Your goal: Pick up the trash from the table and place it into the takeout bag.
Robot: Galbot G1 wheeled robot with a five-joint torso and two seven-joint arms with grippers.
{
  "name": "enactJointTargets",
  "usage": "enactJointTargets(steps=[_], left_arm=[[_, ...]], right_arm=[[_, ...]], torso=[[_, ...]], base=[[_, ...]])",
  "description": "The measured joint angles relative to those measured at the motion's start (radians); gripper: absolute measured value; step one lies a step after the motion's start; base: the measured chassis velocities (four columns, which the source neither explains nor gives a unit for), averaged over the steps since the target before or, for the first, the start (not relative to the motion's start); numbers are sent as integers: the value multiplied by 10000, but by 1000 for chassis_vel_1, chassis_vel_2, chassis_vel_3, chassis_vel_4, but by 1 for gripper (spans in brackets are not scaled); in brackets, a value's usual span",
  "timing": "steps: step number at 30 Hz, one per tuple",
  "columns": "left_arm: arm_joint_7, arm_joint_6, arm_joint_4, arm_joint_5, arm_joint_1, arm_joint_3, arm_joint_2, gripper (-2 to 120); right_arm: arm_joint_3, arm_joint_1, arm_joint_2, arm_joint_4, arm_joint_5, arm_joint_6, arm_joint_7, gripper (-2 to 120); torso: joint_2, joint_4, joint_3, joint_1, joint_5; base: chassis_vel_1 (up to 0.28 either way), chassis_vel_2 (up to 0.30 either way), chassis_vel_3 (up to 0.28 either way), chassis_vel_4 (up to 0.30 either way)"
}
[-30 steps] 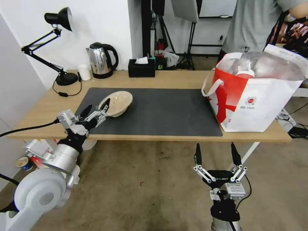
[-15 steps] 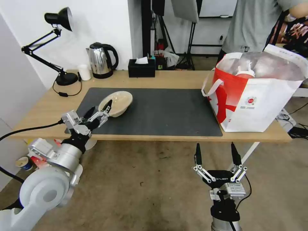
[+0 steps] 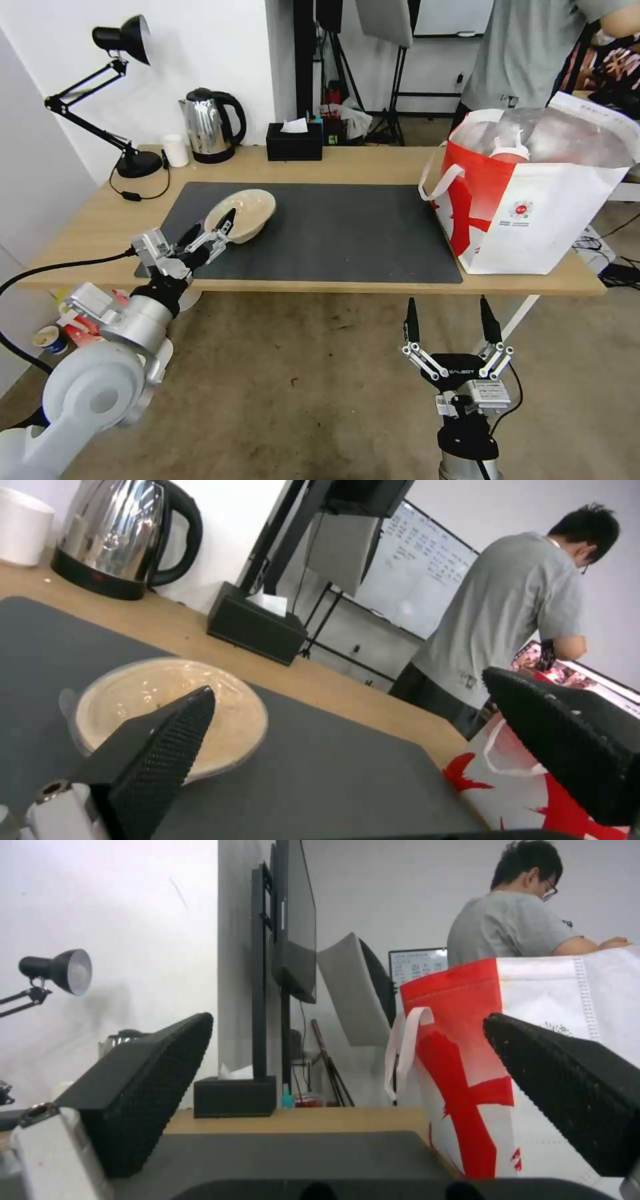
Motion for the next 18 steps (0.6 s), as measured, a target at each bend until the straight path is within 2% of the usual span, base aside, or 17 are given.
enactJointTargets(steps=[18], left_arm=[[-359, 11, -491, -178, 435, -407, -56, 100]], right_arm=[[0, 0, 0, 0, 0, 0, 0, 100]], torso=[[0, 0, 0, 0, 0]], base=[[0, 0, 0, 0]])
